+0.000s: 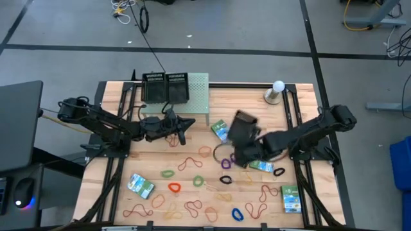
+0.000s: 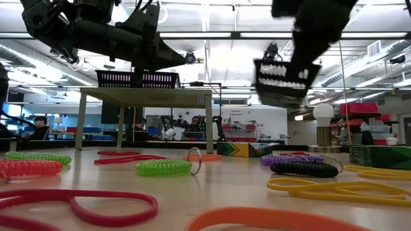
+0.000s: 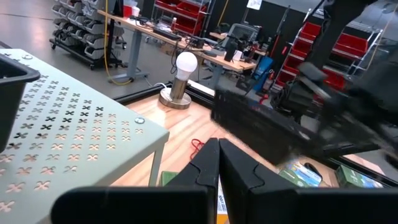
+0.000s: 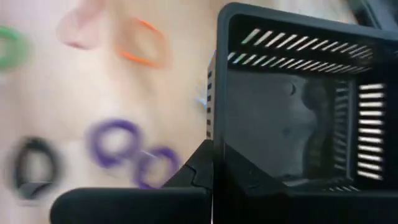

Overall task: Pick & Place Office Desk Supplies
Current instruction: Put the black bin on the shelf

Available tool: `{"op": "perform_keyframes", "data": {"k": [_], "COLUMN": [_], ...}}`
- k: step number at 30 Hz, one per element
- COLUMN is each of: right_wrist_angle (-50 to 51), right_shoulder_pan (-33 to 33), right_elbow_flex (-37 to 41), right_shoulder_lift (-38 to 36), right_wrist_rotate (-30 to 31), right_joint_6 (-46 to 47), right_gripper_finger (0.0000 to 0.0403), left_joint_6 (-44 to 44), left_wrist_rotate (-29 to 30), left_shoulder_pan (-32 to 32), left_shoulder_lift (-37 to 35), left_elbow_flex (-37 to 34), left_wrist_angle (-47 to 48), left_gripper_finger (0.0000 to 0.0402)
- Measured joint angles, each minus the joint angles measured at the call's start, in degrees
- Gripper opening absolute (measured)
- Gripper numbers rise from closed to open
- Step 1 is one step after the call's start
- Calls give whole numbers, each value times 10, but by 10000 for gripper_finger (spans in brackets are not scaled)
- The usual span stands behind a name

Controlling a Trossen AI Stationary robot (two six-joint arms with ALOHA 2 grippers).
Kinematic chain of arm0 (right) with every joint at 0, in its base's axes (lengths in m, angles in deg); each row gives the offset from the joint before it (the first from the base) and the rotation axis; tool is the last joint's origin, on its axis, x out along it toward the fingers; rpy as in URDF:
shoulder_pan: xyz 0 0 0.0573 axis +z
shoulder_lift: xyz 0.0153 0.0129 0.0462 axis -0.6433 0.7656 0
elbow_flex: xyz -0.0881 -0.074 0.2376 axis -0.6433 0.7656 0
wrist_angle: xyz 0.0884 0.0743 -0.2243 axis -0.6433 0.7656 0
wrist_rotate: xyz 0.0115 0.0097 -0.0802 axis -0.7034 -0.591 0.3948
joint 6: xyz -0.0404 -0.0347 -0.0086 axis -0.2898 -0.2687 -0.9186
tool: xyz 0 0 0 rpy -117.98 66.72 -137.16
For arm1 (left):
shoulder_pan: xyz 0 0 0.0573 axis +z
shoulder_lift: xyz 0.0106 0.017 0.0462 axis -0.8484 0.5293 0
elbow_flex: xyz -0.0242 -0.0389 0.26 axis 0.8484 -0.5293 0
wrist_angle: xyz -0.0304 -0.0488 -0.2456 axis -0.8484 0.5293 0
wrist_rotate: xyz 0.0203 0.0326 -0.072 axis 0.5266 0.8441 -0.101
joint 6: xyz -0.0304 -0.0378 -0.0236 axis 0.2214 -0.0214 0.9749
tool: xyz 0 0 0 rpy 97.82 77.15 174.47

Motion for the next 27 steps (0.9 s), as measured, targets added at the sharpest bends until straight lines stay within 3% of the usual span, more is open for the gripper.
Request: {"op": "perform_keyframes", "data": {"k": [8, 17, 27], "right_wrist_angle": [-200, -213, -251], "right_shoulder_pan": [41, 34, -7], "right_elbow_flex": [-44, -121, -128], "right_shoulder_lift": [107, 232, 276], "right_wrist_rotate": [-6, -45, -58], "right_joint_6": [-155, -200, -228], "right_gripper_finger": [11, 11, 15], "left_joint_6": [0, 0, 2], "left_wrist_rotate": [0, 0, 0], "left_shoulder_pan": [0, 0, 0], "left_shoulder_lift": [0, 0, 0], "left_elbow_flex": [0, 0, 0], "left_wrist_angle": [0, 0, 0], "left_gripper_finger": [13, 13, 13]}}
